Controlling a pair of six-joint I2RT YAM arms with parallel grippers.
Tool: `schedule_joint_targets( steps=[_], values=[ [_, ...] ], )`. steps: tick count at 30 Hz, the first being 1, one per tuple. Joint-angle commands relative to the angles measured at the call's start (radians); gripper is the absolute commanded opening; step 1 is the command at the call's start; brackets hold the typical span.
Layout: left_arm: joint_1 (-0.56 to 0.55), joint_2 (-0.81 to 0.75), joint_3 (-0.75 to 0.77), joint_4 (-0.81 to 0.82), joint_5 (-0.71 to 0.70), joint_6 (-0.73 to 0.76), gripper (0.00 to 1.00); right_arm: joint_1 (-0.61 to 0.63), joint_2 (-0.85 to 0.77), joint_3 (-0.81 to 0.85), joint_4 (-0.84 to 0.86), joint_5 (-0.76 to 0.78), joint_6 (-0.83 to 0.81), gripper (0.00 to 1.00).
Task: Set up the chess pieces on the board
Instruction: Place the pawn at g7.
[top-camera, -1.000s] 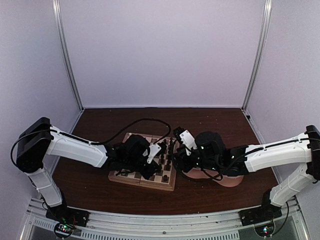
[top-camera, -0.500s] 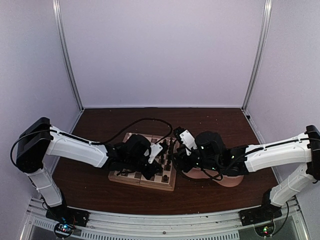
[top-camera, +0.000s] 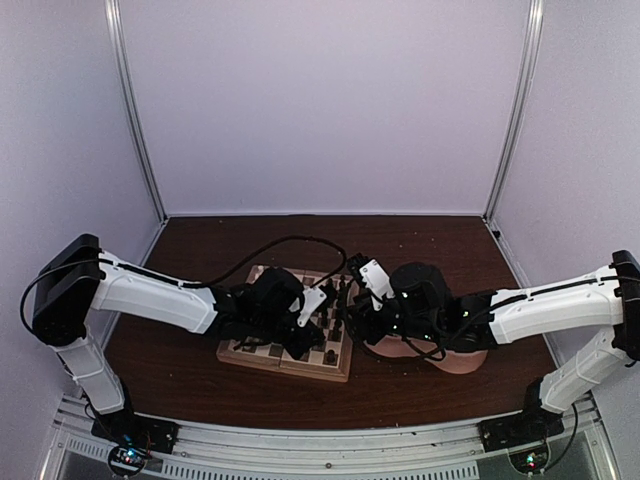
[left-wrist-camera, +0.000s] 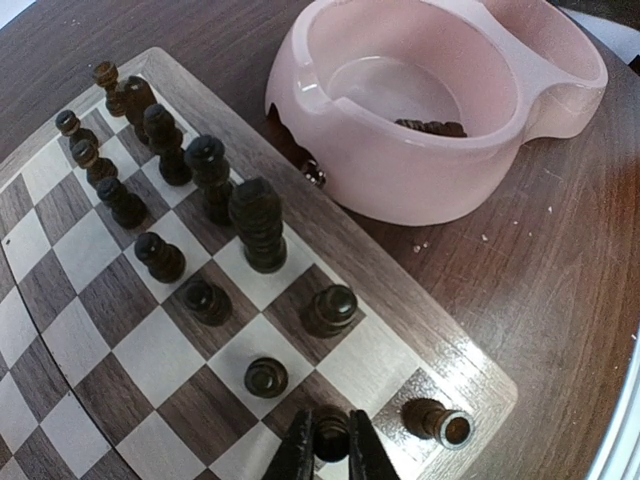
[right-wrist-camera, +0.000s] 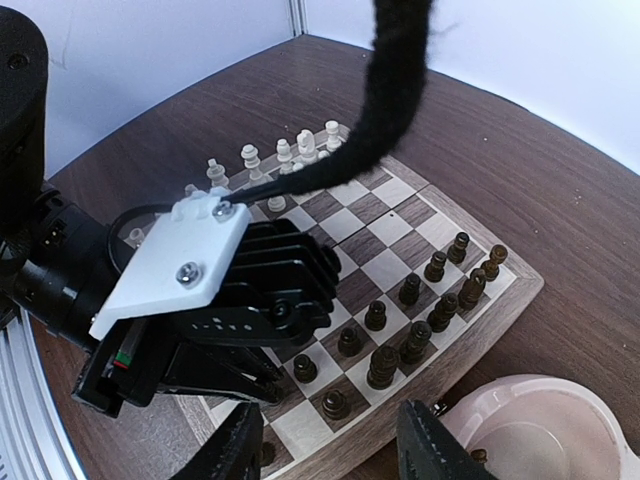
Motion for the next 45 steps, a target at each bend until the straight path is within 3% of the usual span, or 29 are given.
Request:
schedule_joint_targets(
  steps=[1, 16, 26, 34, 40, 45],
  values=[
    [-0.007, 0.026, 0.034, 0.003, -0.01, 0.009, 0.14, -0.008, -0.016, 0.001, 0.006, 0.015, 0.005, 0.48],
    [-0.01, 0.04, 0.052, -0.037, -0.014, 0.011, 0.15, -0.01, -0.014, 0.002, 0.005, 0.01, 0.006, 0.48],
    [-0.012, 0.031, 0.048, -0.04, -0.025, 0.006, 0.29, -0.011, -0.018, 0.0, 0.006, 0.008, 0.01, 0.48],
    [-0.011, -0.069, -0.022, 0.024, -0.062, -0.007, 0.34, -0.018, -0.072, -0.025, -0.003, 0.054, 0.028, 0.48],
    [-0.011, -0.209, -0.129, 0.094, -0.167, -0.014, 0.37, -0.078, -0.058, 0.008, -0.163, 0.196, 0.16, 0.4],
    [-0.009, -0.284, -0.179, 0.115, -0.258, -0.019, 0.37, -0.212, -0.003, 0.003, -0.215, 0.034, 0.31, 0.37]
  ],
)
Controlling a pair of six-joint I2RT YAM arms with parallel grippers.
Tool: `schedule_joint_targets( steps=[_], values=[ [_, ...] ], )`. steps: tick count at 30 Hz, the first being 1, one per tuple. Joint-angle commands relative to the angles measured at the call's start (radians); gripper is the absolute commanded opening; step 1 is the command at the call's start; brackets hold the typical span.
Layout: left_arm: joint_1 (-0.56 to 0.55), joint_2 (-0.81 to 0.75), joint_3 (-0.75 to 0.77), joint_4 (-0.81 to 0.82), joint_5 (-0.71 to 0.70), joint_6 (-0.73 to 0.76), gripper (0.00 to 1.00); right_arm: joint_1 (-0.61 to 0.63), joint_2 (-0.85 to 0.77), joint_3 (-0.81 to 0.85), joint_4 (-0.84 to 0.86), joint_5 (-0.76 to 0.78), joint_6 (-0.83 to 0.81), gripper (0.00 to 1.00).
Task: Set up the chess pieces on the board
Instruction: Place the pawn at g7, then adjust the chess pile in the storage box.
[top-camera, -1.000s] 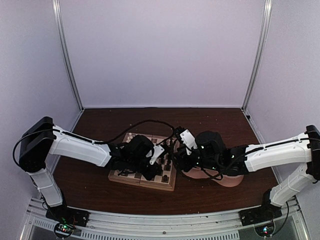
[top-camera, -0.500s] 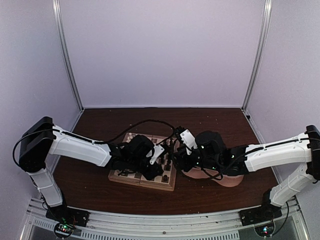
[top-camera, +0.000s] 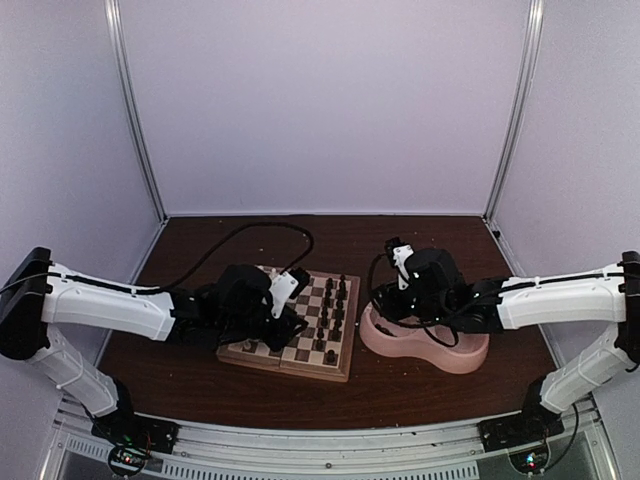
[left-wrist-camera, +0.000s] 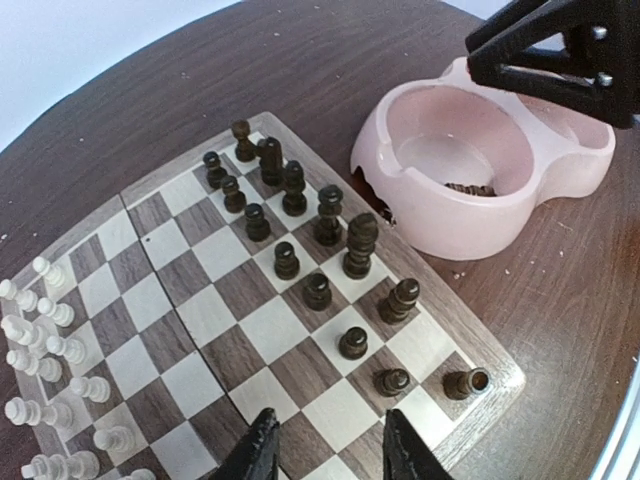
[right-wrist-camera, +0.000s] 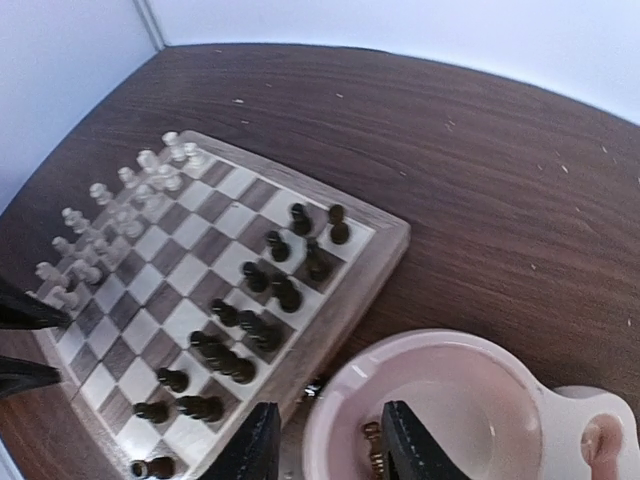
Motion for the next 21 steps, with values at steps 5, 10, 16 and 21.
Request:
schedule_joint_targets(
  steps=[5, 10, 16, 21],
  values=[
    [-0.003, -0.094, -0.059, 0.08, -0.166, -0.015, 0.37, -0.144, 0.115, 0.046, -0.137, -0.147, 0.183, 0.35],
    [-0.003, -0.117, -0.073, 0.084, -0.197, -0.017, 0.37, -0.148, 0.179, 0.101, -0.207, -0.117, 0.173, 0.39],
    [-0.003, -0.131, -0.079, 0.084, -0.191, -0.017, 0.37, -0.164, 0.235, 0.13, -0.236, -0.098, 0.167, 0.61],
    [-0.003, -0.139, -0.081, 0.081, -0.182, -0.017, 0.37, -0.2, 0.294, 0.148, -0.24, -0.121, 0.169, 0.66]
  ],
)
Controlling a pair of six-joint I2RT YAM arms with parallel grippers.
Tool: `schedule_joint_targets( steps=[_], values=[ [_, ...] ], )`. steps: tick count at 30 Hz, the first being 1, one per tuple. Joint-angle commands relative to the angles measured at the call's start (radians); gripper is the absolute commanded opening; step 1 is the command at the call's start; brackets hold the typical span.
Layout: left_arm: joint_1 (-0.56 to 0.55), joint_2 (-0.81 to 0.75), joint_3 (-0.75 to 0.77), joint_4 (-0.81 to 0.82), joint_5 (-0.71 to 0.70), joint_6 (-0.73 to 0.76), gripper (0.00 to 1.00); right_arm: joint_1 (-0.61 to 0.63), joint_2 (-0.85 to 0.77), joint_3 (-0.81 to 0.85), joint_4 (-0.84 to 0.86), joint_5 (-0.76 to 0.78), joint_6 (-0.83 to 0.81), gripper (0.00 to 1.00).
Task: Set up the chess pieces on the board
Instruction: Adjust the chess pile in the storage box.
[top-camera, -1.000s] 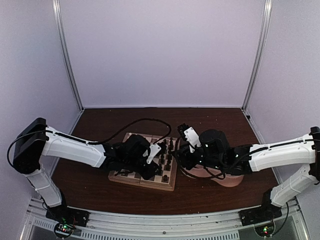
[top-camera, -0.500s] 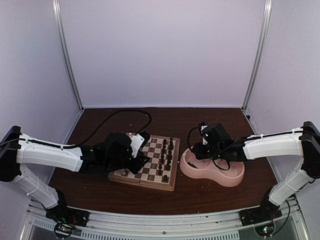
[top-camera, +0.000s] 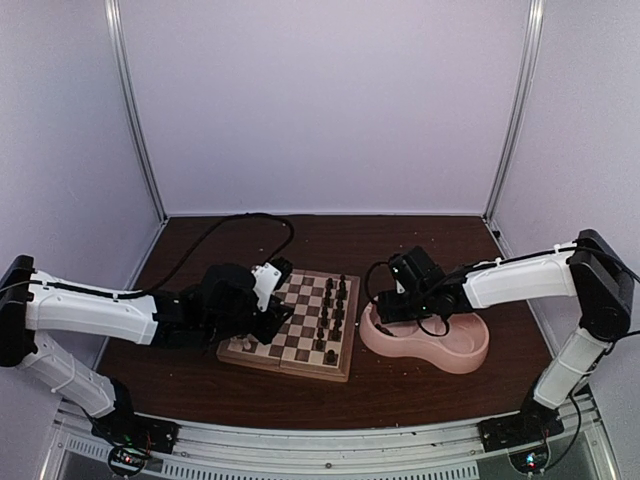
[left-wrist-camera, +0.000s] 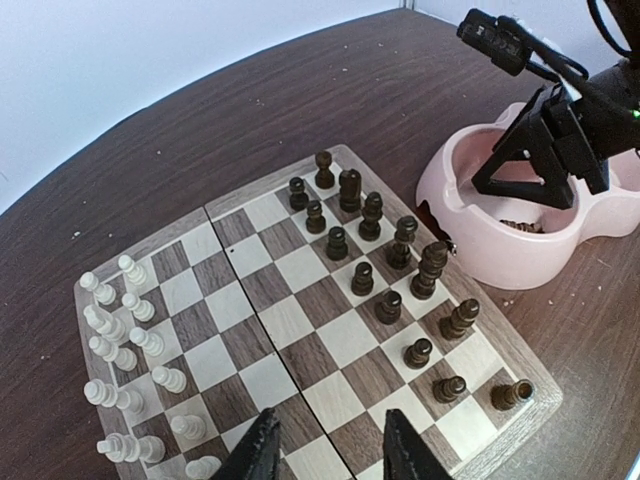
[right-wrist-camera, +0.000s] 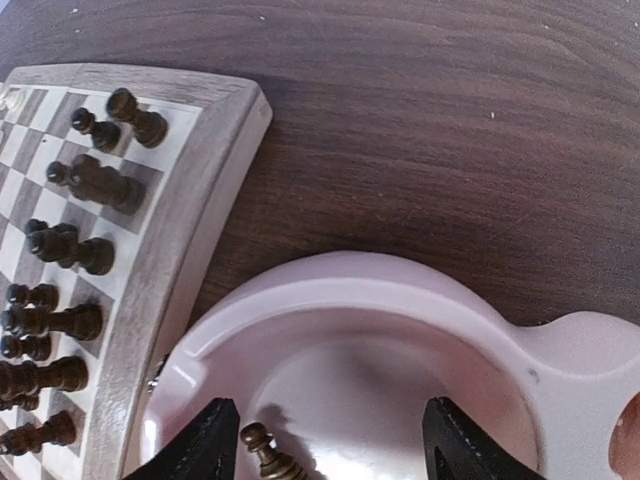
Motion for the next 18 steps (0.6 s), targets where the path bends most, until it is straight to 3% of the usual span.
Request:
schedule_joint_targets(
  steps=[1, 7, 12, 16, 18],
  values=[
    [-0.004, -0.024, -0.013, 0.042, -0.006, -0.009, 0.37, -0.035, 0.054, 0.03, -0.024, -0.011, 0.004, 0.66],
    [-0.003, -0.018, -0.012, 0.042, 0.016, -0.008, 0.37, -0.054, 0.143, 0.088, -0.069, -0.022, -0.003, 0.72],
    [-0.003, -0.008, -0.002, 0.033, 0.031, -0.008, 0.37, -0.058, 0.215, 0.14, -0.102, -0.076, 0.003, 0.7],
    [-0.004, -0.007, 0.0, 0.032, 0.029, -0.005, 0.37, -0.058, 0.22, 0.139, -0.095, -0.094, 0.008, 0.64],
    [-0.003, -0.007, 0.004, 0.026, 0.029, -0.003, 0.37, -0.057, 0.212, 0.134, -0.086, -0.101, 0.009, 0.52]
  ],
)
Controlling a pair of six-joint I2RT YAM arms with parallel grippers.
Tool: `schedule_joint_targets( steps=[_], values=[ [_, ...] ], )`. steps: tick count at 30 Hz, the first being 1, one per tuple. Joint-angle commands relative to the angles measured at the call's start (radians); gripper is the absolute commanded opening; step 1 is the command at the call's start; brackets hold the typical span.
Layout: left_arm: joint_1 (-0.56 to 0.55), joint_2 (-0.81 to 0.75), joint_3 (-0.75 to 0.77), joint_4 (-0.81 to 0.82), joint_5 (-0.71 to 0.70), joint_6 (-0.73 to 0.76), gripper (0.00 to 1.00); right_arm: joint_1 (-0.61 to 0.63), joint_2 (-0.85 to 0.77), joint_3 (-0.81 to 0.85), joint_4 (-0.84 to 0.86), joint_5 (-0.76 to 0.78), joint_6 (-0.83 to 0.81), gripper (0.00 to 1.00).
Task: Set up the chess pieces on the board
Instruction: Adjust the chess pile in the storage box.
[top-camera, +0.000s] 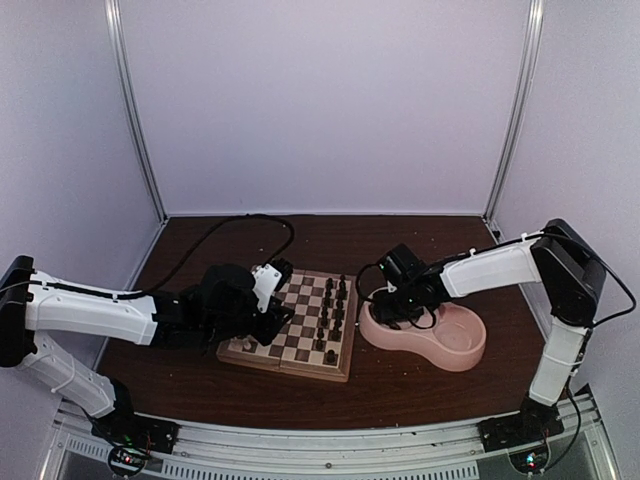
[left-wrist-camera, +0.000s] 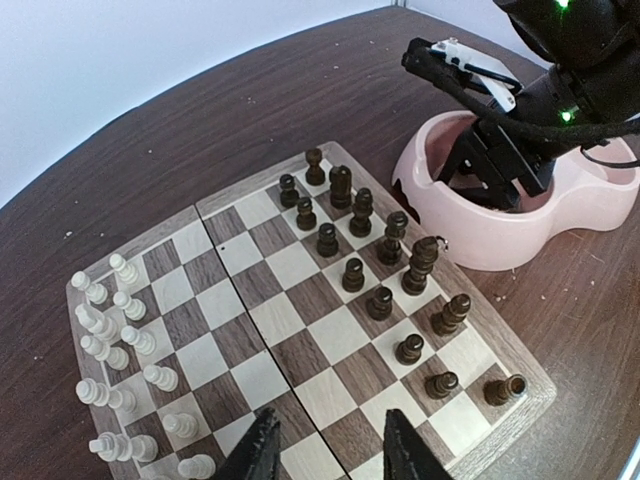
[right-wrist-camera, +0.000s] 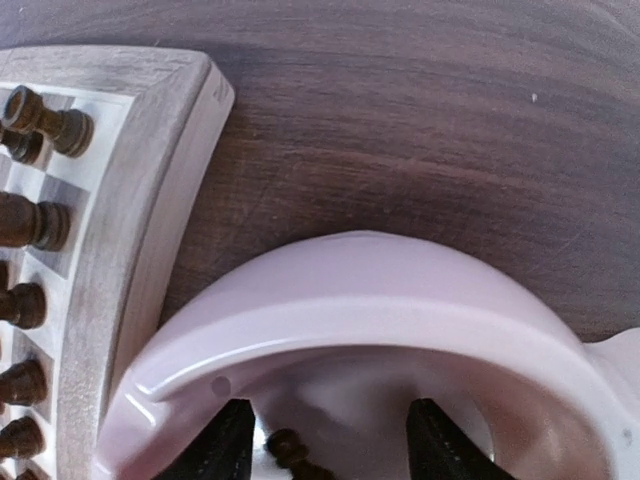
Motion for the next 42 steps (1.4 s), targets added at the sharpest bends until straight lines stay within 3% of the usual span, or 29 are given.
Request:
schedule_joint_targets(
  steps=[1, 9, 18, 28, 32, 42],
  values=[
    [-0.004, -0.002, 0.009, 0.026, 0.01, -0.002, 0.37, -0.005, 0.008, -0.015, -0.006, -0.044, 0.013, 0.48],
    [-0.003, -0.007, 0.008, 0.024, 0.016, -0.002, 0.37, -0.005, -0.087, -0.07, 0.043, -0.036, -0.008, 0.22],
    [-0.004, -0.026, 0.0, 0.029, 0.025, 0.0, 0.37, -0.004, -0.262, -0.17, 0.136, -0.031, -0.036, 0.11],
    [-0.004, -0.027, -0.004, 0.036, 0.029, 0.001, 0.37, -0.004, -0.372, -0.217, 0.153, -0.002, -0.06, 0.13],
    [-0.004, -0.033, -0.007, 0.037, 0.03, 0.0, 0.37, -0.004, -0.307, -0.164, 0.072, 0.042, -0.061, 0.4],
    [-0.004, -0.033, -0.009, 0.039, 0.039, 0.0, 0.37, -0.005, -0.056, -0.01, -0.021, 0.042, -0.07, 0.44]
  ],
)
